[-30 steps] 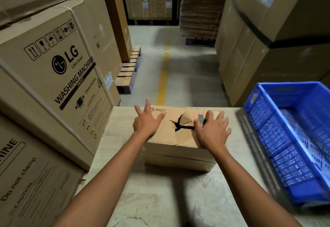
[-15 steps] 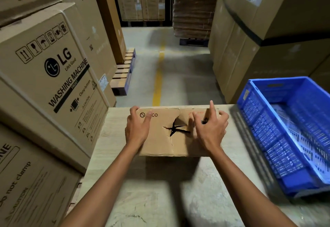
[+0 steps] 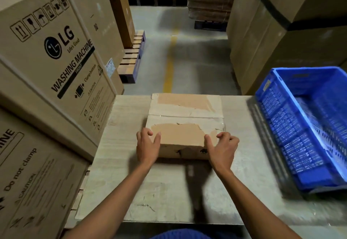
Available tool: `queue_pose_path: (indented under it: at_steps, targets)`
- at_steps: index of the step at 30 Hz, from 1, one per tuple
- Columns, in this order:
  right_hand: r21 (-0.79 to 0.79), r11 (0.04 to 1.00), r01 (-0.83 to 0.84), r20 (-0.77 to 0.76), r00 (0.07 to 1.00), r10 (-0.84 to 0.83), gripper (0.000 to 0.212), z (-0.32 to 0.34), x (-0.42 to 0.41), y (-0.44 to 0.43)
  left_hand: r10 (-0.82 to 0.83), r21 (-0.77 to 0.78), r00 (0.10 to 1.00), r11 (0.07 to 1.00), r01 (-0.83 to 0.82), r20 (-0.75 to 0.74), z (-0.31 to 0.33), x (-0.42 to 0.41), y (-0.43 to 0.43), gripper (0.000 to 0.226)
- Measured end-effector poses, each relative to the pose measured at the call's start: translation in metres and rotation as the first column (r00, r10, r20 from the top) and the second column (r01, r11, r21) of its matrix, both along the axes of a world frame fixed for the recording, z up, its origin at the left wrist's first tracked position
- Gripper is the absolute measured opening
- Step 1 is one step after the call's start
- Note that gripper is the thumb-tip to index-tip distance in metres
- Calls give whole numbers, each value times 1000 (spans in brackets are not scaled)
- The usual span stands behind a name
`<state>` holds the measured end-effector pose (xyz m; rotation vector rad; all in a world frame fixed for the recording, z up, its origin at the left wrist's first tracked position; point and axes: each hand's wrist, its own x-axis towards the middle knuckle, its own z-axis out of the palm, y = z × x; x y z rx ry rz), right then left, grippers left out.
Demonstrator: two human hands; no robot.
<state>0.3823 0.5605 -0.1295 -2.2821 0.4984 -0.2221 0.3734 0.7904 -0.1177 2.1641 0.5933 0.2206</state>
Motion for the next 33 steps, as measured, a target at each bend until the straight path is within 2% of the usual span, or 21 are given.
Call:
queue_pose_path:
  at_steps: [1, 3, 4, 6, 8, 11, 14, 17, 19, 22, 24, 28, 30, 33]
  targets:
    - [-58, 998, 7, -7, 1000, -8, 40, 1, 0, 3, -33, 36, 999, 999, 33, 9, -2, 0, 1, 24]
    - [-262, 965, -35, -3, 999, 35, 35, 4, 3, 8, -149, 254, 989, 957, 141, 13, -4, 6, 1, 20]
    - [-367, 924, -108, 0, 993, 116, 34, 4, 6, 11, -226, 376, 974, 902, 213, -9, -4, 11, 0, 22]
    - [-472, 824, -315, -53, 942, 330, 42, 4, 14, 14, -404, 491, 908, 772, 404, -112, 2, 23, -1, 45]
    - [-466, 748, -473, -143, 875, 463, 61, 6, 23, 15, -501, 507, 825, 656, 559, -262, 10, 35, -1, 70]
    - [-490, 653, -578, -275, 813, 513, 80, 8, 31, 14, -493, 478, 745, 571, 667, -449, 12, 47, 1, 75]
    - [-552, 603, -576, -288, 810, 510, 79, 14, 36, 12, -463, 484, 691, 496, 721, -554, 14, 53, 3, 73]
    - [-608, 514, -606, -364, 787, 497, 70, 29, 50, 10, -465, 502, 661, 431, 750, -589, 23, 63, 3, 75]
    - [-603, 492, -628, -421, 775, 472, 70, 38, 62, 16, -491, 543, 680, 412, 732, -544, 29, 71, 1, 74]
    - [-570, 448, -689, -444, 717, 538, 80, 34, 72, 26, -527, 542, 710, 464, 701, -467, 23, 79, 0, 80]
    - [-510, 424, -748, -476, 656, 585, 82, 26, 72, 28, -514, 535, 700, 454, 713, -496, 13, 78, 0, 81]
    - [-565, 374, -735, -456, 656, 601, 80, 34, 88, 23, -508, 543, 681, 415, 730, -527, 18, 91, 0, 83]
    - [-555, 339, -760, -512, 633, 581, 85, 46, 106, 25, -506, 584, 707, 409, 701, -494, 25, 103, 0, 84]
    - [-512, 335, -791, -568, 604, 560, 101, 45, 119, 24, -475, 592, 756, 475, 651, -450, 13, 111, 0, 79]
